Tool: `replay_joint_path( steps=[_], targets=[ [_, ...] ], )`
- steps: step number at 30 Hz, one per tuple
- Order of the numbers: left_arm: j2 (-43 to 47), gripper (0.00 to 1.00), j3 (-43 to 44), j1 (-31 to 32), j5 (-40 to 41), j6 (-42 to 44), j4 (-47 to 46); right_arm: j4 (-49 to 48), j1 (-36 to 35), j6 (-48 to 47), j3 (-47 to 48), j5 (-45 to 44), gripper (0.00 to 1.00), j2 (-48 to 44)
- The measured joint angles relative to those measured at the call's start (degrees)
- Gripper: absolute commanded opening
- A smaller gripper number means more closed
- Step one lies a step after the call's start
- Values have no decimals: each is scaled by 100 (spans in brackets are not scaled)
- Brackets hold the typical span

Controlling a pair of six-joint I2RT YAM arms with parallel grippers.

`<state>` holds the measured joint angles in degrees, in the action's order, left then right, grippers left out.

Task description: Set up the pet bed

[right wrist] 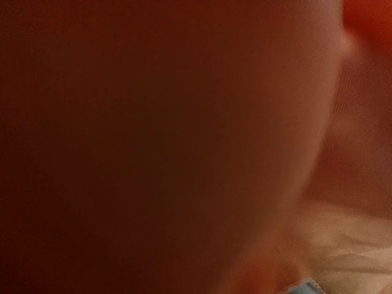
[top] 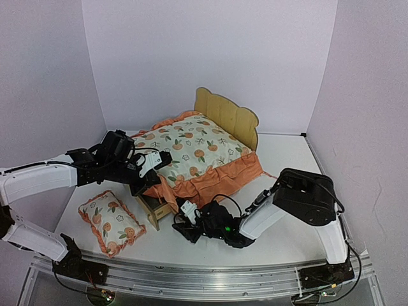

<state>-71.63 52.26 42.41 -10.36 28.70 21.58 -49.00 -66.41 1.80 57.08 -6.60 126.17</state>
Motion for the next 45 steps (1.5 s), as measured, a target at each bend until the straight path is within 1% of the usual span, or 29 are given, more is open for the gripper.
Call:
replay_joint_path(
  steps=[2, 8, 13, 17, 19, 21, 23, 27, 28, 35, 39, 42, 45],
  targets=[
    [-34, 0, 1, 0, -2, -30, 0, -242, 0, -206, 67, -179, 46, 265],
    [-130, 0, 1, -5, -7, -74, 0, -558, 1, -406, 440, -642, 48, 636],
    [-197, 0, 43, -54, -32, -160, 0, -744, 26, -463, 683, -857, 51, 863],
    [-258, 0, 106, -147, -77, -215, -6, -798, 50, -455, 888, -932, 52, 1008],
    [-272, 0, 109, -187, -109, -245, -6, -800, 56, -444, 983, -928, 49, 1065],
    [-279, 0, 109, -230, -146, -295, -4, -796, 60, -434, 1106, -926, 42, 1137],
    [-282, 0, 109, -261, -166, -329, -2, -795, 73, -426, 1231, -901, 32, 1217],
    [-323, 0, 109, -327, -205, -394, -2, -816, 116, -396, 1379, -829, 4, 1321],
    [-333, 0, 111, -346, -215, -422, -2, -821, 130, -407, 1388, -808, 1, 1327],
    [-354, 0, 109, -562, -357, -466, 0, -880, 189, -397, 1340, -535, 0, 1329],
    [-354, 5, 111, -605, -441, -383, 8, -941, 202, -419, 904, -285, 0, 1078],
    [-354, 12, 109, -605, -588, -265, 82, -798, 203, -419, 460, -26, 0, 728],
    [-353, 27, 109, -603, -769, -100, 167, -582, 201, -411, 44, 284, 0, 261]
  ],
)
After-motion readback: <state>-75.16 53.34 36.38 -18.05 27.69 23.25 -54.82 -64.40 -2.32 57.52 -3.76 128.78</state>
